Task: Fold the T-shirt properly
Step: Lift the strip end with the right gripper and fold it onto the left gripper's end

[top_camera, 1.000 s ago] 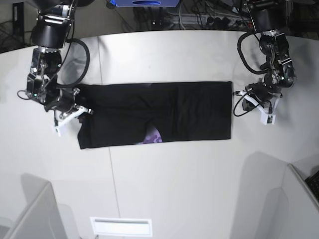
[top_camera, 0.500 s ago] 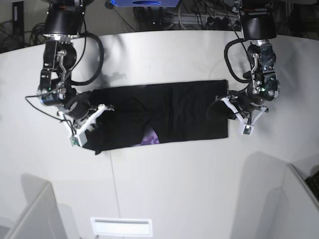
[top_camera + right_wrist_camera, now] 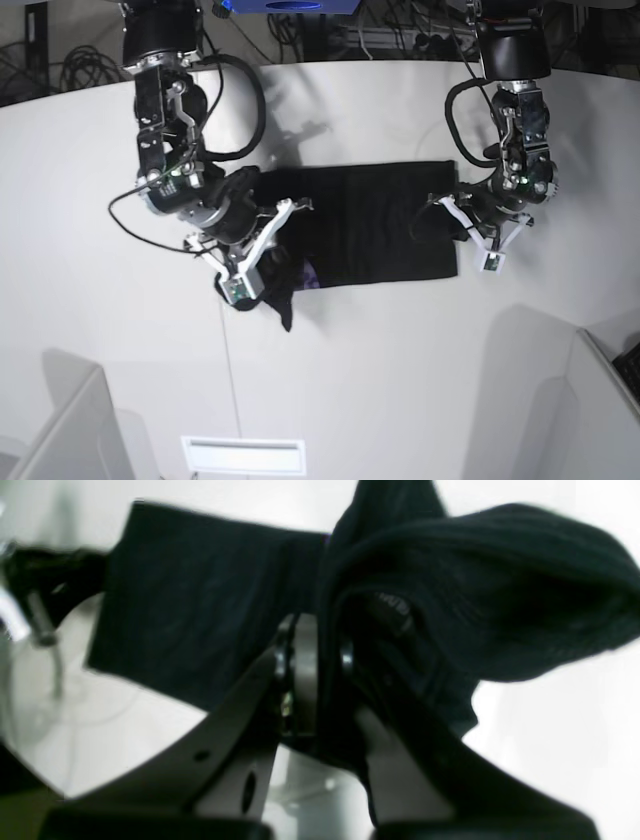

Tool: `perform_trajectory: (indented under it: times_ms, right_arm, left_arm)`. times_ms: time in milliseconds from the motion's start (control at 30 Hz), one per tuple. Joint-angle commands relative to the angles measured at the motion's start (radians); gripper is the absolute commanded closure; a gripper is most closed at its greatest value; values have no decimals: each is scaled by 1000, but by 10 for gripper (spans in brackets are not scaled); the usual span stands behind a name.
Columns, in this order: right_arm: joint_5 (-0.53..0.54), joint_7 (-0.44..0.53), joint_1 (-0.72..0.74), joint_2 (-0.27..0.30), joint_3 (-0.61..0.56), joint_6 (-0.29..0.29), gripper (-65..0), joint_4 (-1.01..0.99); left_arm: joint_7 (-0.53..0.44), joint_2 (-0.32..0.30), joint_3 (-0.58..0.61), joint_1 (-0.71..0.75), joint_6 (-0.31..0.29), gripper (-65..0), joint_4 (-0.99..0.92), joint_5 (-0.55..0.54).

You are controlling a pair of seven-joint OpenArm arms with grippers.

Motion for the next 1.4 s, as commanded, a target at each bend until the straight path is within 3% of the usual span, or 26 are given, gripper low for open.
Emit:
perform_trajectory:
  times_ms: [0,233,533,767,1100,1267,1367]
  right_arm:
    - [10,28,32,-6,-29,-18,0,20]
    - [10,29,94,-21,-193,-125,0,20]
    - [9,28,109,-104,-228,-125,0,16]
    - [9,32,125,-113,-311,-127,0,-17]
    - [9,137,123,-136,-376,-128,0,-96]
    - [9,148,146,-139,-452,-235,0,-95]
    - [10,154,171,-139,-508,-259,0,-106]
  left_arm:
    - [44,-6,3,7,-3,0,1,19]
    - [44,-47,5,23,-3,0,1,19]
    - [44,-72,5,45,-4,0,1,19]
    - [44,-72,5,45,-4,0,1,19]
    - [44,-72,3,80,-6,0,54,19]
    - [46,-72,3,82,-6,0,60,19]
    - [46,-72,3,86,-6,0,61,19]
